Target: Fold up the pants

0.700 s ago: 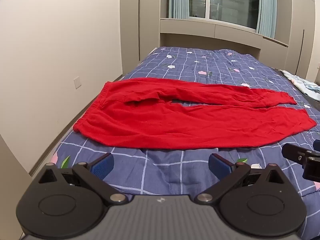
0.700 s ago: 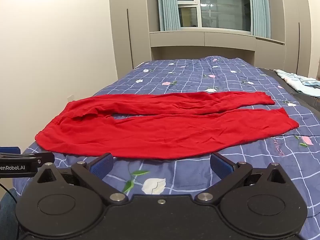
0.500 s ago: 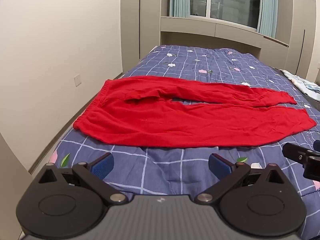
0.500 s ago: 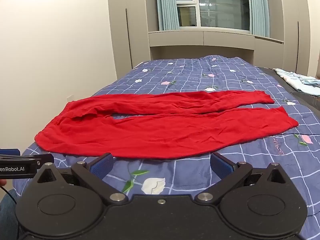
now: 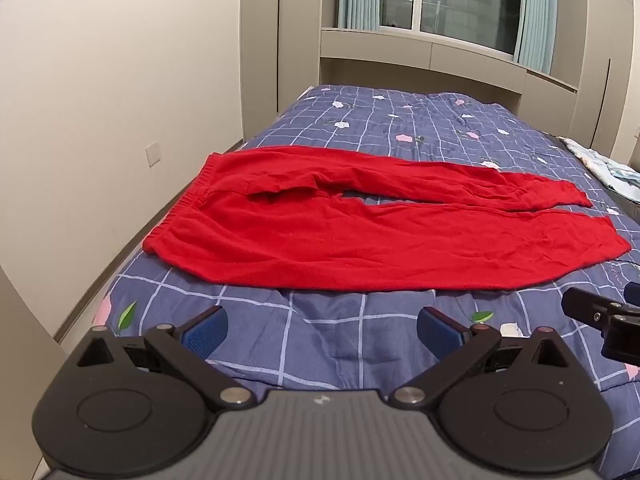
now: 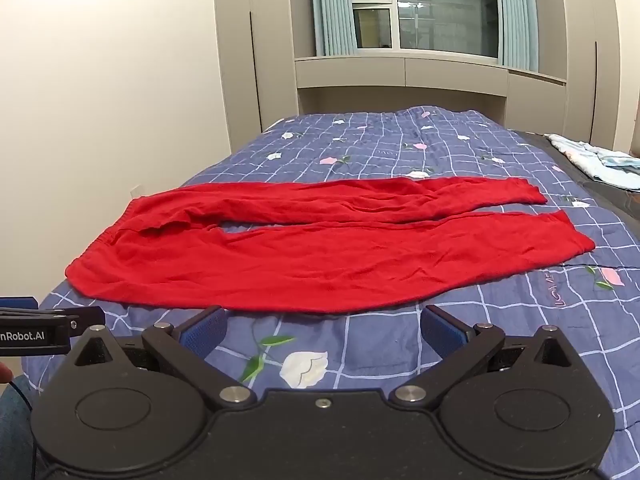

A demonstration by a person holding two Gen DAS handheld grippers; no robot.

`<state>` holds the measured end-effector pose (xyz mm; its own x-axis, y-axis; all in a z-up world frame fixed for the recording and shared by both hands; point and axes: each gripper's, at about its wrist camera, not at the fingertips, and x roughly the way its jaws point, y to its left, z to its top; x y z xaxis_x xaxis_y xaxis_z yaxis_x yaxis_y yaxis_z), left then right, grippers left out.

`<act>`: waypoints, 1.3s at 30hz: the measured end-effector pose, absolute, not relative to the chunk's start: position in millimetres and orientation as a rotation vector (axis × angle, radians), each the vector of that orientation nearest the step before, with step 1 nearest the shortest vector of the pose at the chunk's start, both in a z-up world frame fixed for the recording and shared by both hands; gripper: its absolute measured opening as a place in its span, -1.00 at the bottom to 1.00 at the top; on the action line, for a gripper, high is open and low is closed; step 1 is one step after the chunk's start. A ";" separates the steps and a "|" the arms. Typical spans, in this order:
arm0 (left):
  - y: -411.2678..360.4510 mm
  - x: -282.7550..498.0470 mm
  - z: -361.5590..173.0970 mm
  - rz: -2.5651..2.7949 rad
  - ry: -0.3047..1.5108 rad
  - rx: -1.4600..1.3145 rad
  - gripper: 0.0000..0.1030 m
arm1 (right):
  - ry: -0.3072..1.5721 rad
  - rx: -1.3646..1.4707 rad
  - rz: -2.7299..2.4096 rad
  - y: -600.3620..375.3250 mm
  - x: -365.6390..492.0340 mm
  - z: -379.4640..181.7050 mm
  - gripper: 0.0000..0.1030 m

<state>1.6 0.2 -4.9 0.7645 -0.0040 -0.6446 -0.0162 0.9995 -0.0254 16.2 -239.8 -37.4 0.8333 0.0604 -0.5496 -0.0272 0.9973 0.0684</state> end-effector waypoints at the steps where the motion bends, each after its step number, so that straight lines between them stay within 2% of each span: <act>1: 0.6 2.0 -5.1 0.006 0.702 -0.031 0.99 | 0.585 0.059 0.046 -239.8 16.4 -37.7 0.99; 39: 2.6 4.4 -7.0 -0.007 0.716 -0.043 0.99 | 0.618 0.052 0.046 -236.9 19.0 -45.6 0.99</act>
<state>4.4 2.6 -7.0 0.7546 -0.0209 -0.6559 -0.0088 0.9991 -0.0420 19.0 -236.9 -45.6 0.8139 0.0590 -0.5779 -0.0281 0.9977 0.0623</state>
